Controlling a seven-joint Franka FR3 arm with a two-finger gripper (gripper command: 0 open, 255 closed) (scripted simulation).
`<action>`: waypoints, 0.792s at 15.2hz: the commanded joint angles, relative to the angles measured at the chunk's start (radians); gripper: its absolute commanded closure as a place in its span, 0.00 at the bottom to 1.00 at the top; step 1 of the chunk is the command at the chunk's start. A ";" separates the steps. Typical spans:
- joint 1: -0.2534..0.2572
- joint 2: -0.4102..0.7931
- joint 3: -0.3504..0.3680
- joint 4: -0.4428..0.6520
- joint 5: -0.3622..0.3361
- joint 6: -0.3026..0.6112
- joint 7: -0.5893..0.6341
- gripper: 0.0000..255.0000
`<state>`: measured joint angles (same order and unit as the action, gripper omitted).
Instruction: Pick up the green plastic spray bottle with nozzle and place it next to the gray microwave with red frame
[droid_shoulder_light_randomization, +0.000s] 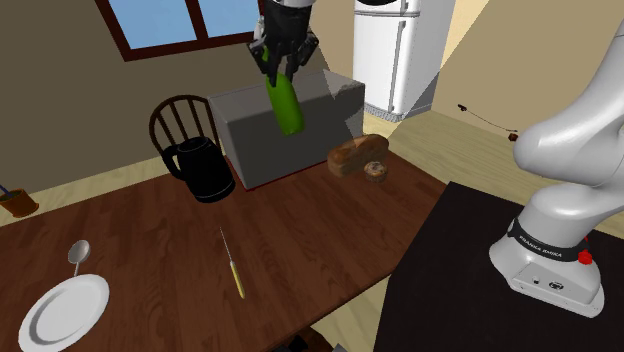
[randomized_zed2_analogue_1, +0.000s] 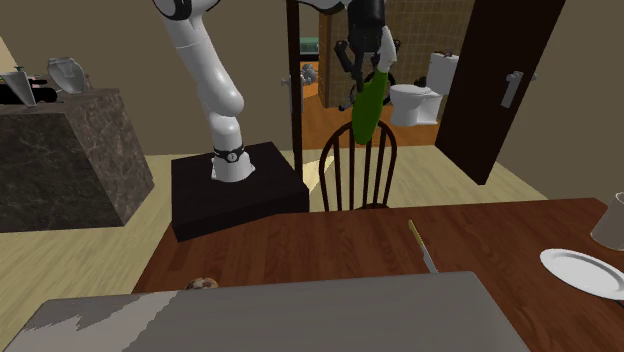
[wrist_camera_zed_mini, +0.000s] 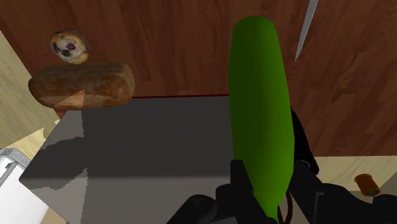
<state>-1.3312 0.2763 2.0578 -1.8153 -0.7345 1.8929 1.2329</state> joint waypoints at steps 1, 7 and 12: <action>-0.021 0.029 -0.012 -0.011 -0.022 0.012 -0.026 1.00; -0.063 0.082 -0.089 -0.006 -0.055 0.054 -0.133 1.00; -0.055 0.107 -0.197 0.030 -0.063 0.091 -0.236 1.00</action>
<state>-1.3975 0.3838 1.8937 -1.7999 -0.8006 1.9756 1.0230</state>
